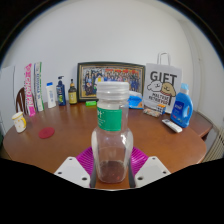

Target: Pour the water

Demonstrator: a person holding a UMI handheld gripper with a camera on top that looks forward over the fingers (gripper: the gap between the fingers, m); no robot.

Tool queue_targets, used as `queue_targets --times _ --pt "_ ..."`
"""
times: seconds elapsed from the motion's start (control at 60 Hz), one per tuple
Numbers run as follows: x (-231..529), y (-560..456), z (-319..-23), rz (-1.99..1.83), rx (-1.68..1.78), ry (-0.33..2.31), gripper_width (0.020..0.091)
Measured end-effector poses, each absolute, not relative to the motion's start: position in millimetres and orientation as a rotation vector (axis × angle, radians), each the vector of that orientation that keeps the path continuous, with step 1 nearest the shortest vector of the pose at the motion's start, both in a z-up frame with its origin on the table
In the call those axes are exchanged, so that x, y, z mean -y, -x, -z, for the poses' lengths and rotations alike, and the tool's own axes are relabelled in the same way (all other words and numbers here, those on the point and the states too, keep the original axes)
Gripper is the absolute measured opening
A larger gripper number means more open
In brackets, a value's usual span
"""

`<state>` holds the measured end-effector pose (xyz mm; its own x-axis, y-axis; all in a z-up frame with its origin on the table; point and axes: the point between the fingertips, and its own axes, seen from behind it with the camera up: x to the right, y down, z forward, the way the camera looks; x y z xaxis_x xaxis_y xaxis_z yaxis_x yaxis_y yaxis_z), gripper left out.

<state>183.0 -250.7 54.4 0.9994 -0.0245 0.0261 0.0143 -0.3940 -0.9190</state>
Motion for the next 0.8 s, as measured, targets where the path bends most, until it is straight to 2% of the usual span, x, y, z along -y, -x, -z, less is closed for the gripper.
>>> queue_targets --times 0.117,0.2,0.35,0.567,0.717,0.8 --pt "247 -184 -63 0.104 0.005 1.99 0.0428" --pt "241 -183 -81 0.188 0.037 1.979 0.0427" --pt "221 -165 -138 0.4 0.158 1.933 0.0425" --pt "182 -71 -230 0.771 0.473 1.783 0.0424" --pt "154 24 -255 1.009 0.766 1.646 0.0425" --pt "140 75 -256 1.129 0.936 1.543 0.0423"
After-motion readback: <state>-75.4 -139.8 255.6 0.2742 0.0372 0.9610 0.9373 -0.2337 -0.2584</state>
